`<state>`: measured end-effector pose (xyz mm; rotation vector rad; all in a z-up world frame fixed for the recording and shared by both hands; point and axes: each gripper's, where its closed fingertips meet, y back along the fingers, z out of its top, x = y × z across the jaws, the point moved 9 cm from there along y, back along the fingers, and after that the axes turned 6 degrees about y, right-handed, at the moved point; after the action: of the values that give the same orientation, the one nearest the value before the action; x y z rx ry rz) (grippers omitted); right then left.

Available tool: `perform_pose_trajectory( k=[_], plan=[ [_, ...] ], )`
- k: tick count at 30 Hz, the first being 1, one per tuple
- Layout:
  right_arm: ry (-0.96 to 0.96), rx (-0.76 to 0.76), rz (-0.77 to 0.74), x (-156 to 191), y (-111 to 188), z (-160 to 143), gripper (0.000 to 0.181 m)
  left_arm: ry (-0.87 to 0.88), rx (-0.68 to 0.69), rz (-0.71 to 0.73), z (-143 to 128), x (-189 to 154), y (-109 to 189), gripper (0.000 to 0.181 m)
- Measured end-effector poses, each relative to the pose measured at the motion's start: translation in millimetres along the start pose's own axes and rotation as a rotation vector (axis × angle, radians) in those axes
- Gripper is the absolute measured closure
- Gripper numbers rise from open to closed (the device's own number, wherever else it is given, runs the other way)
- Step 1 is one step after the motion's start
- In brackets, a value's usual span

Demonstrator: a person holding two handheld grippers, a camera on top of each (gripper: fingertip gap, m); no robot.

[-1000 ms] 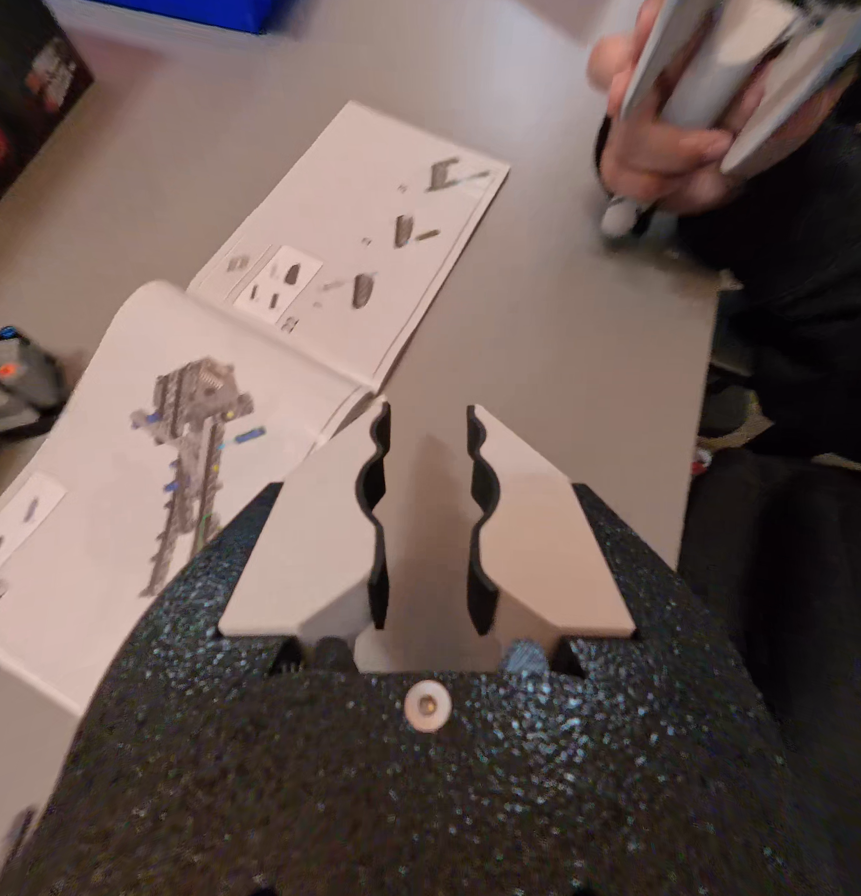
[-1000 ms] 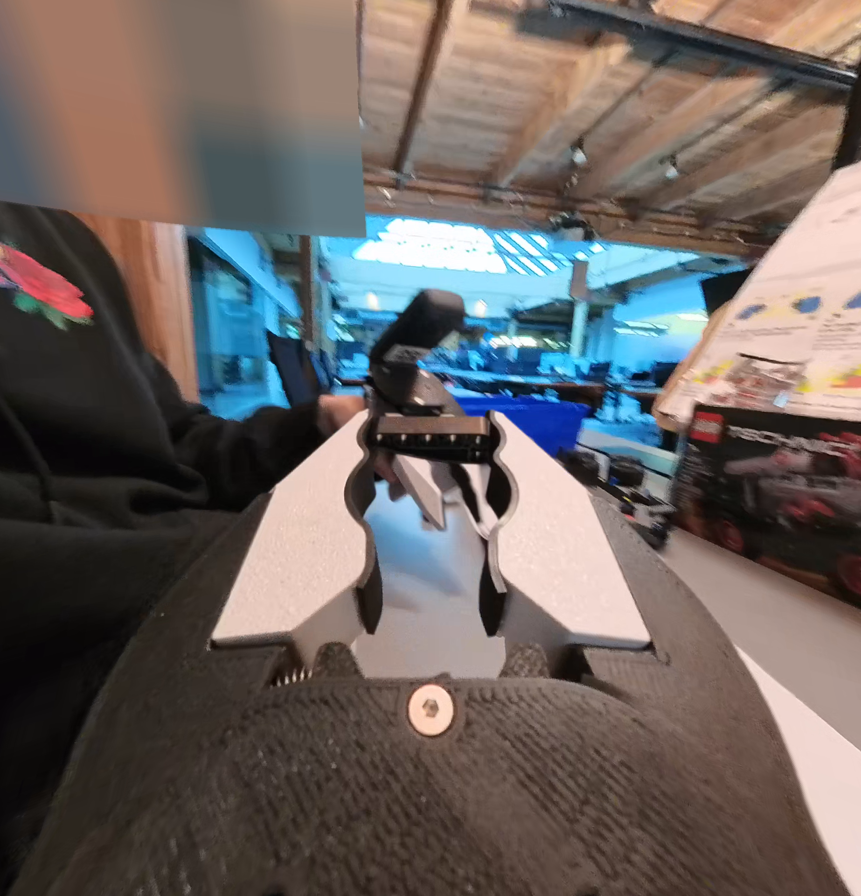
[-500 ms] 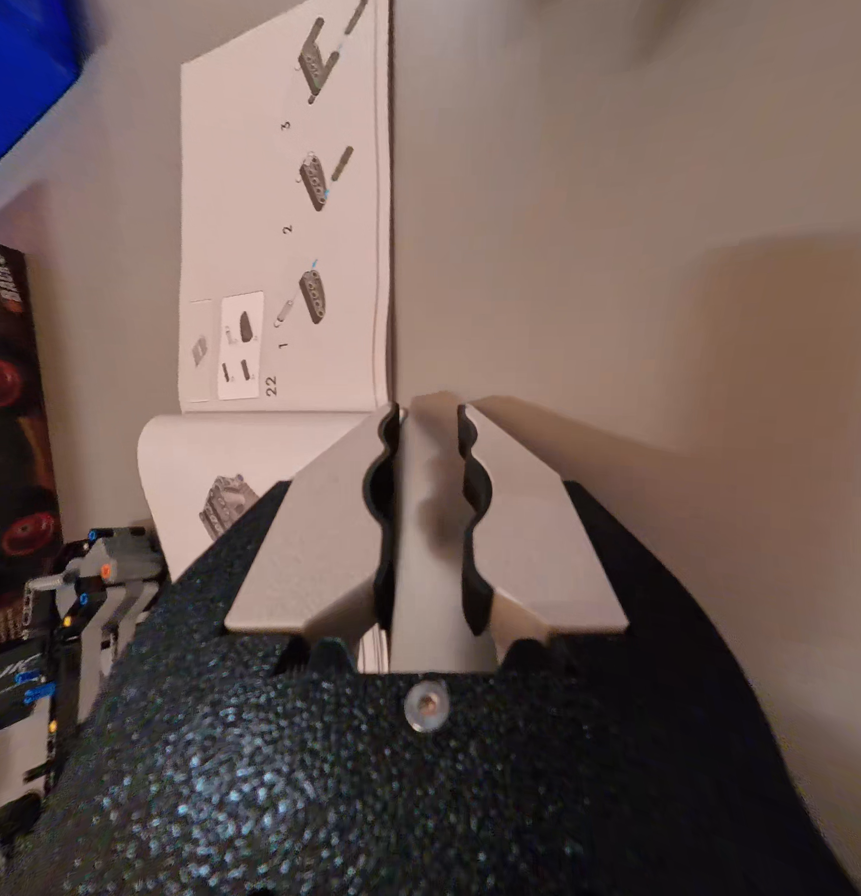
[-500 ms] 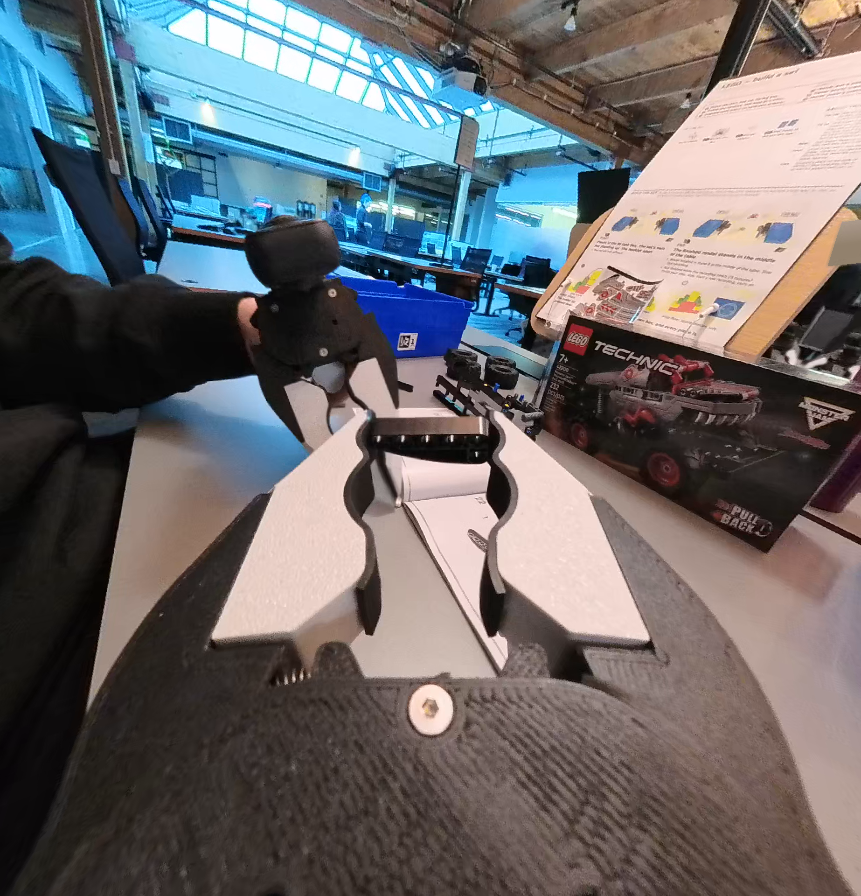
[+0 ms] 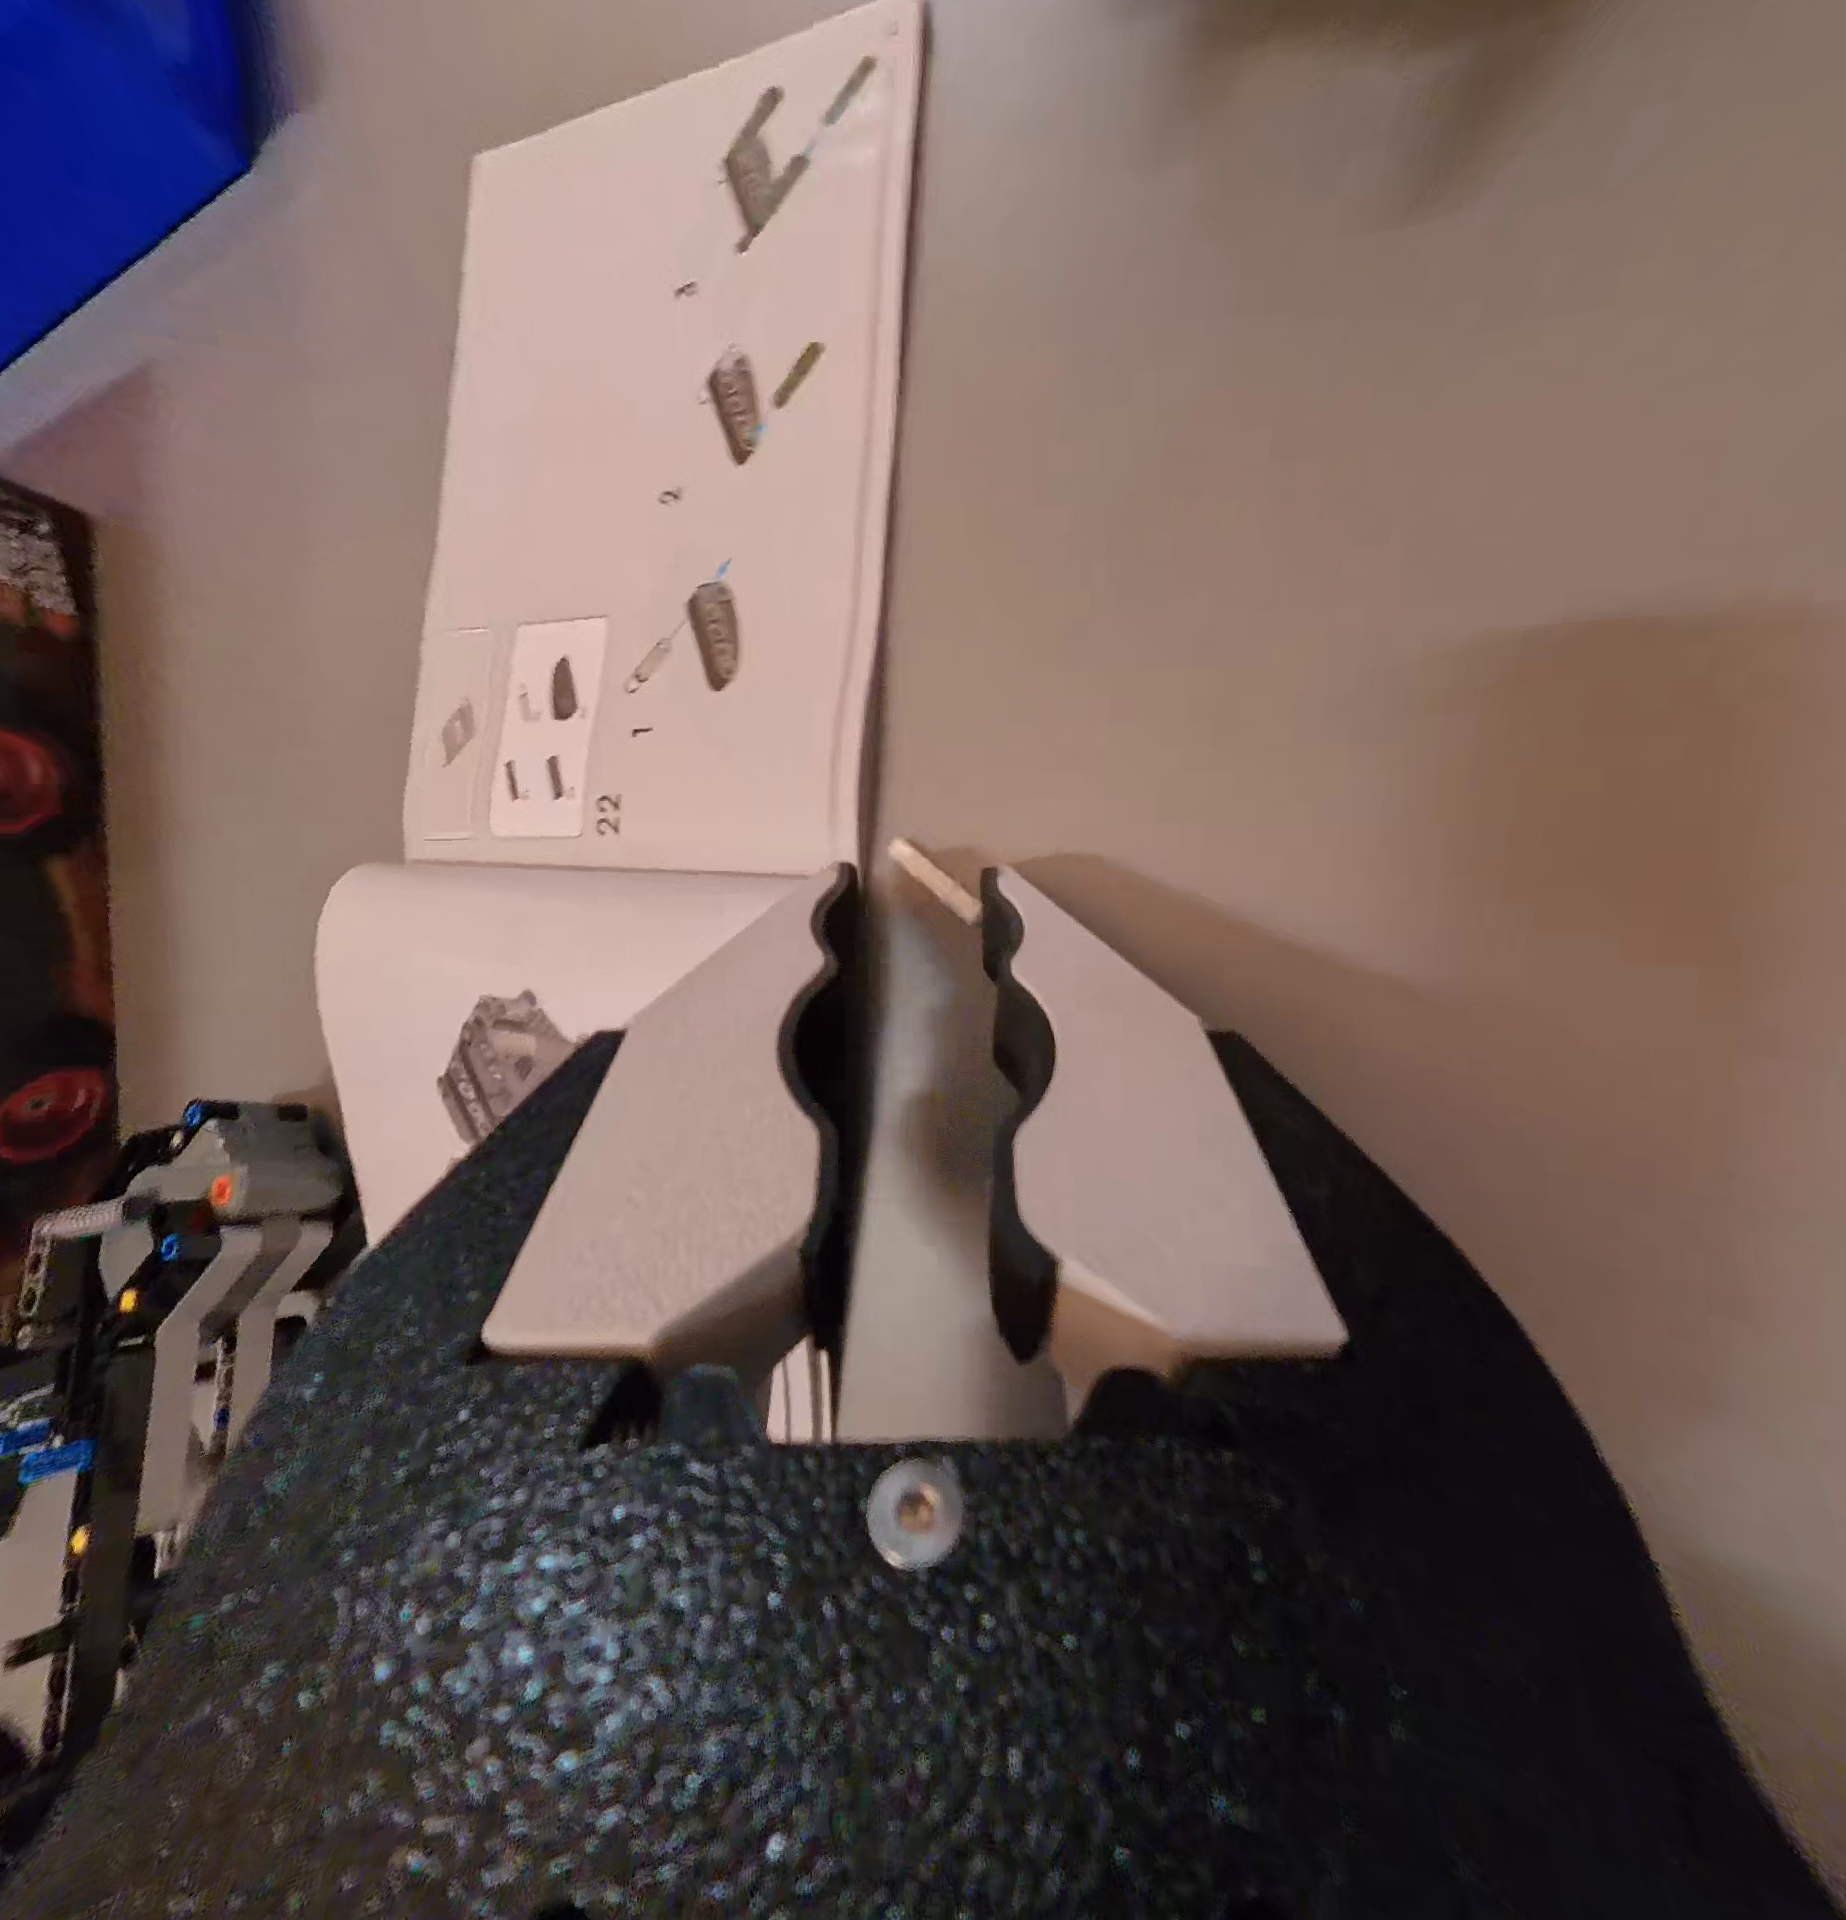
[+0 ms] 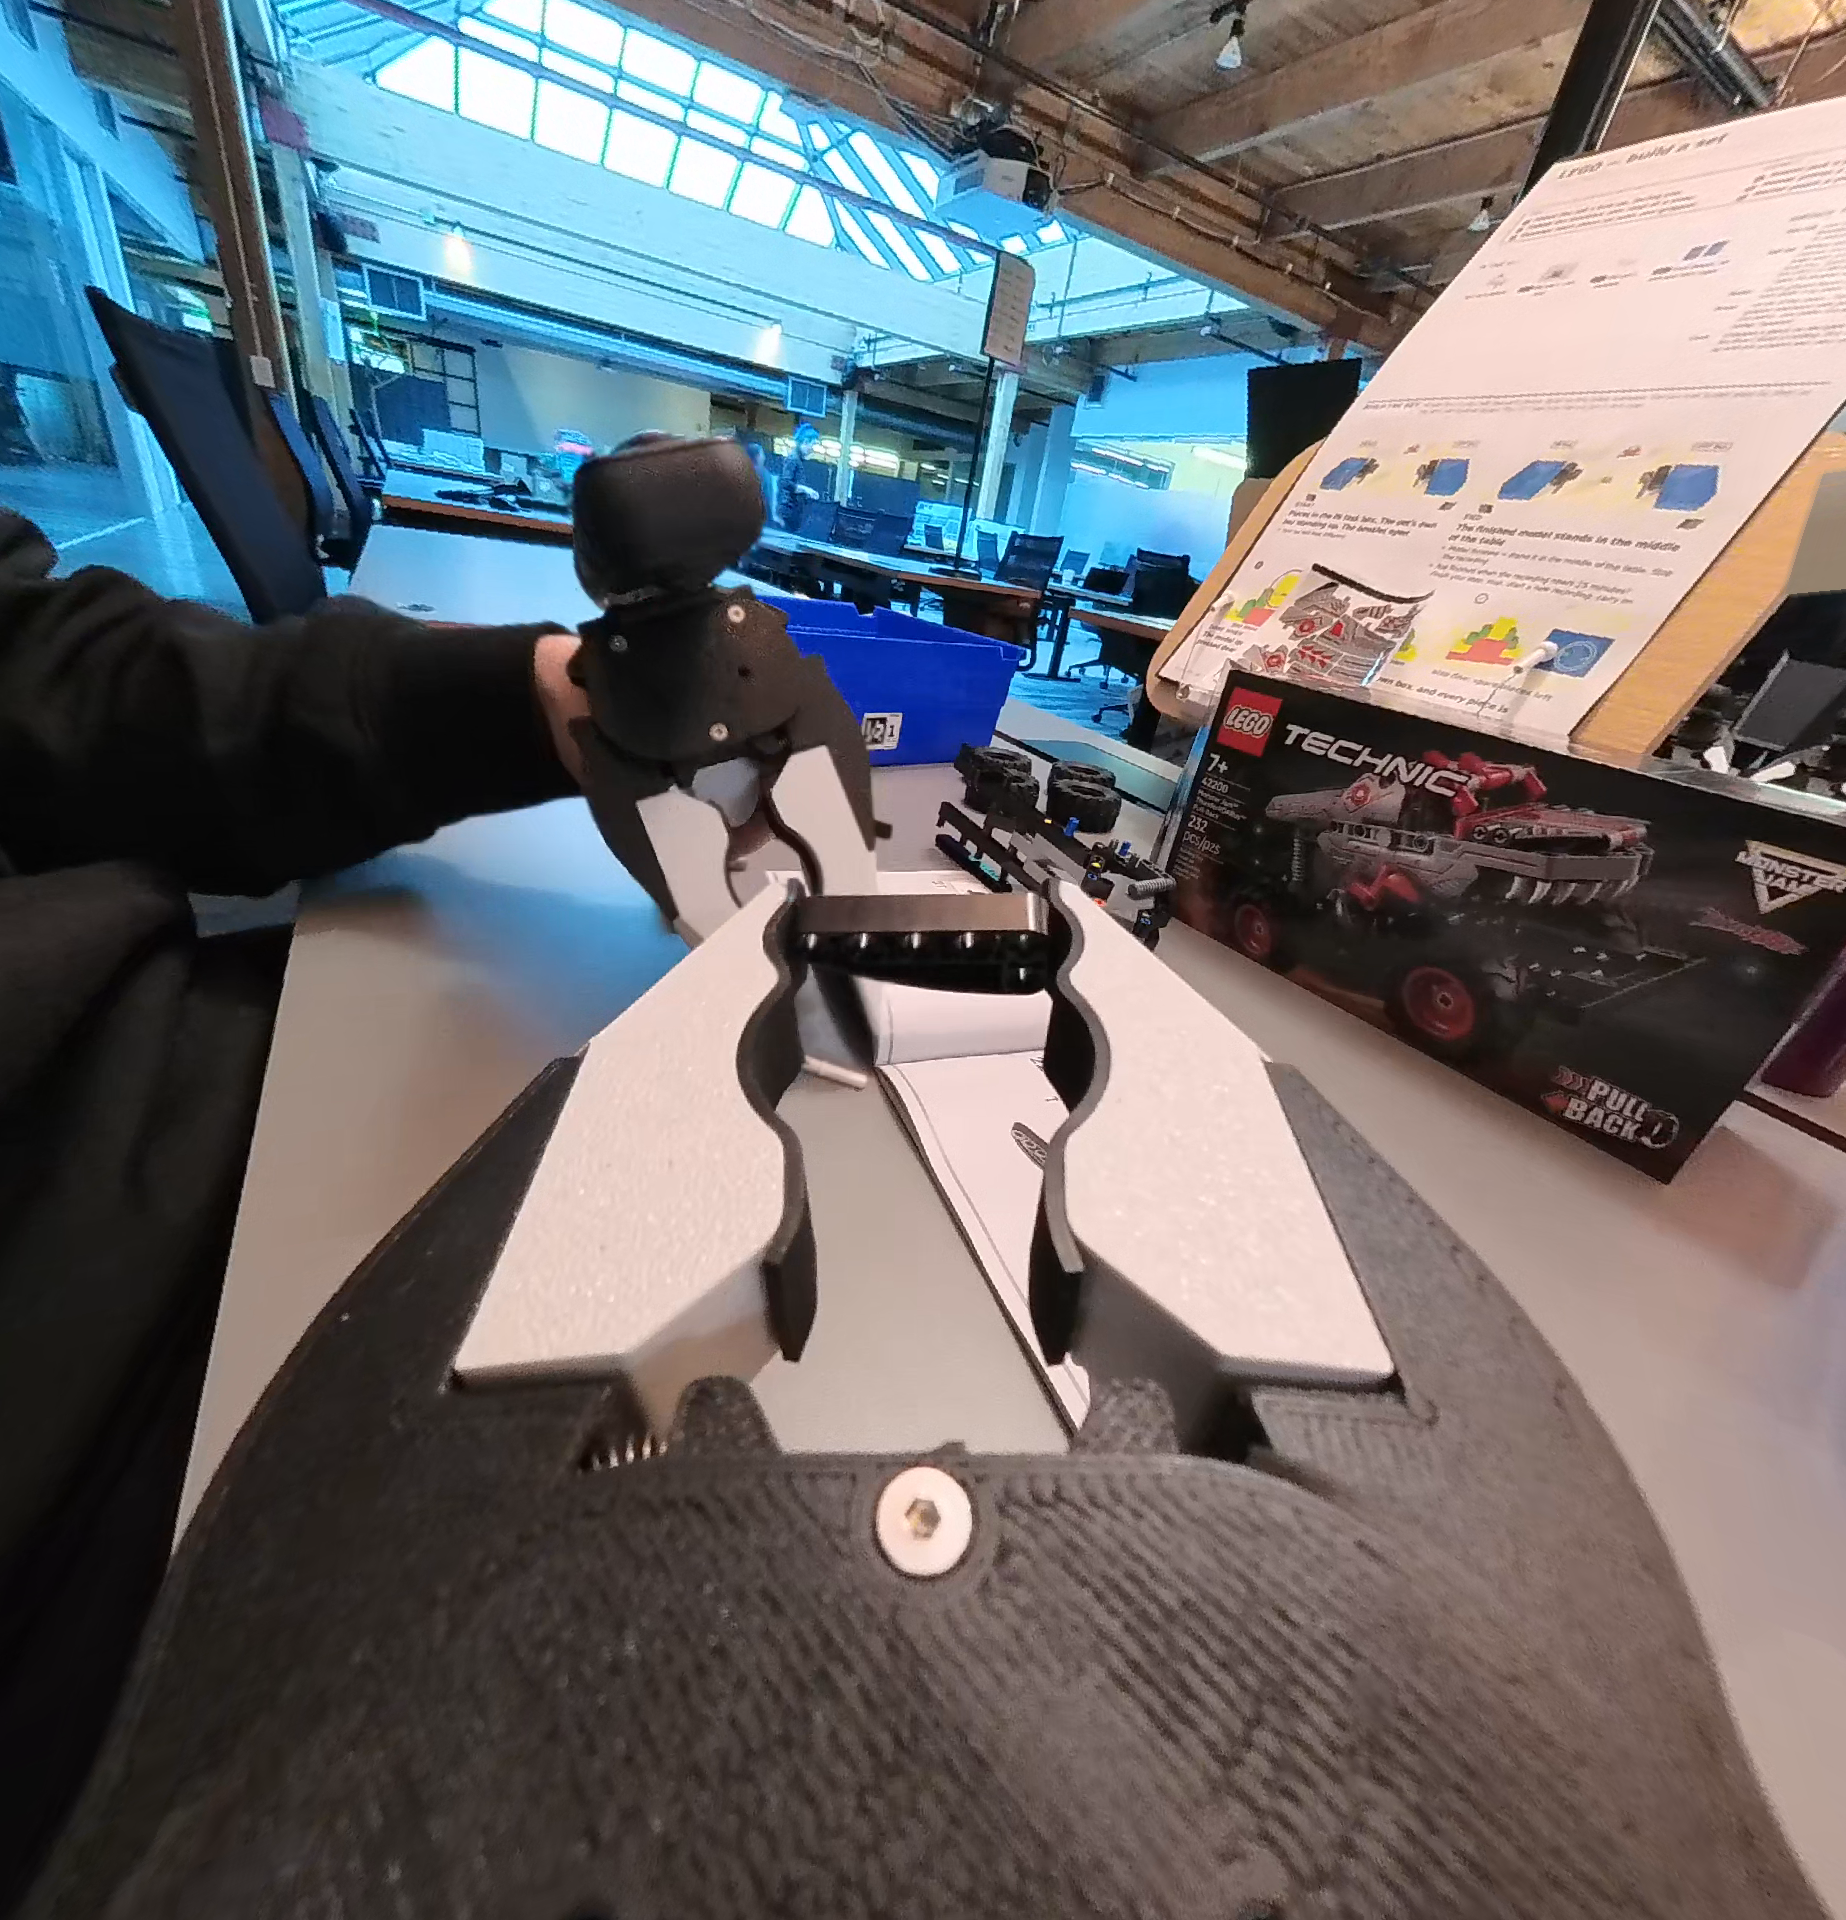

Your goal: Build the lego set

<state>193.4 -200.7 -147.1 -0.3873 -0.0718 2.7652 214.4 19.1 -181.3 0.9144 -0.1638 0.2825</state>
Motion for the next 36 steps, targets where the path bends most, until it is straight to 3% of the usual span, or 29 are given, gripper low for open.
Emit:
perform_pose_trajectory(
  k=[5,12,15,22,29,33,36],
  plan=[
    [0.002,0.002,0.006,0.5,-0.4,-0.1,0.139,0.049,0.023,-0.079,-0.3,-4.1,-3.7,0.159],
    [0.004,0.015,0.017,1.7,-1.5,-0.4,0.138,0.492,-0.011,-0.059,2.7,-15.2,-7.2,0.150],
    [0.008,0.017,0.021,2.4,-1.8,-0.4,0.138,0.698,-0.056,-0.002,1.8,-19.9,-8.4,0.155],
    [0.006,0.021,0.024,3.2,-2.9,-0.3,0.138,0.699,-0.077,0.171,0.5,-21.2,-13.8,0.178],
    [0.017,0.034,0.042,6.0,-5.3,-0.6,0.139,0.667,-0.066,0.196,3.2,-22.3,-15.2,0.177],
    [0.009,0.022,0.044,5.3,-4.0,-0.1,0.139,0.668,-0.093,0.156,3.7,-23.4,-15.5,0.161],
    [0.008,0.022,0.045,5.4,-3.9,0.0,0.139,0.665,-0.087,0.188,5.0,-21.0,-17.9,0.166]
  ],
)
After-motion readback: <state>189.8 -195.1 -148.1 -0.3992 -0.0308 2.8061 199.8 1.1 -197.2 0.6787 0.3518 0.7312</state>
